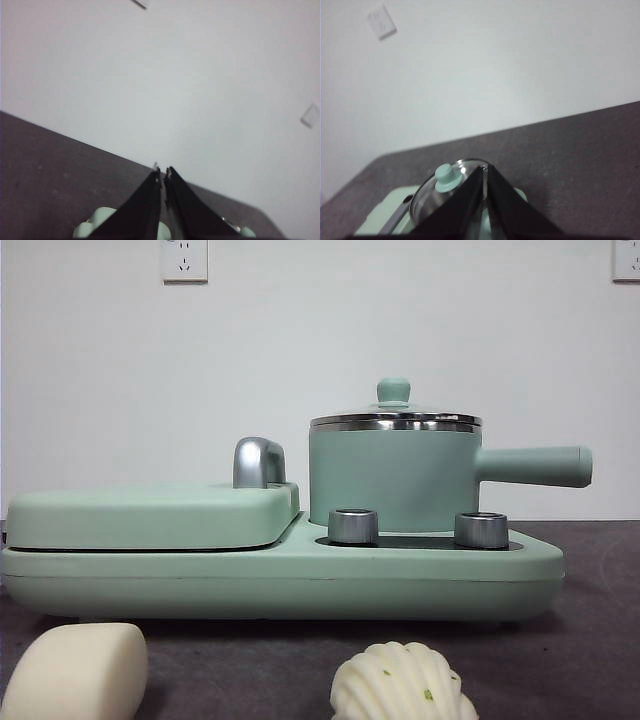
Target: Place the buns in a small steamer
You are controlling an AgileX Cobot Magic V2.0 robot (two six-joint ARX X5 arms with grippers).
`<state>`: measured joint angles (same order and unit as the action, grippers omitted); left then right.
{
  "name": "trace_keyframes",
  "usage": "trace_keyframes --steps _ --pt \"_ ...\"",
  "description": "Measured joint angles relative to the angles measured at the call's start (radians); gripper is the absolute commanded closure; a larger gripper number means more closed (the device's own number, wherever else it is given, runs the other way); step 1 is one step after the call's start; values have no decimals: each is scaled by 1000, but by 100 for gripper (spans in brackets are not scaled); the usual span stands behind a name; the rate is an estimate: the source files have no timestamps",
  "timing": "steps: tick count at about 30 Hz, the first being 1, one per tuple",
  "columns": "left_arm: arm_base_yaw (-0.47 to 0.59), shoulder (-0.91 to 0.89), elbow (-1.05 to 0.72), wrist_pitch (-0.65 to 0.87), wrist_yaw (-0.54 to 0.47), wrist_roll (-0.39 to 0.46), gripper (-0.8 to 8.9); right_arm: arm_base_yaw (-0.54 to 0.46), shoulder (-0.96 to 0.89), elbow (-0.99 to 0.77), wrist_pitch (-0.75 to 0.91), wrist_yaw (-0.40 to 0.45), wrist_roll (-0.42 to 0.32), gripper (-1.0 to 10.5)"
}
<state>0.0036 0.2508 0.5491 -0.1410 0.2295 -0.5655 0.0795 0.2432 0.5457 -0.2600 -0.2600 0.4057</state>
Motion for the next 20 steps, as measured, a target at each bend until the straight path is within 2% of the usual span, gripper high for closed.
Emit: trace_keyframes --steps 7,14,20 --pt "-1 174 134 -71 100 151 798 0 194 147 -71 -60 -170 934" --pt "-27 329 212 -97 142 253 798 0 358 242 -104 -82 -274 934" --pt "-80 449 283 -207 155 367 798 6 459 281 -124 -103 -378 934"
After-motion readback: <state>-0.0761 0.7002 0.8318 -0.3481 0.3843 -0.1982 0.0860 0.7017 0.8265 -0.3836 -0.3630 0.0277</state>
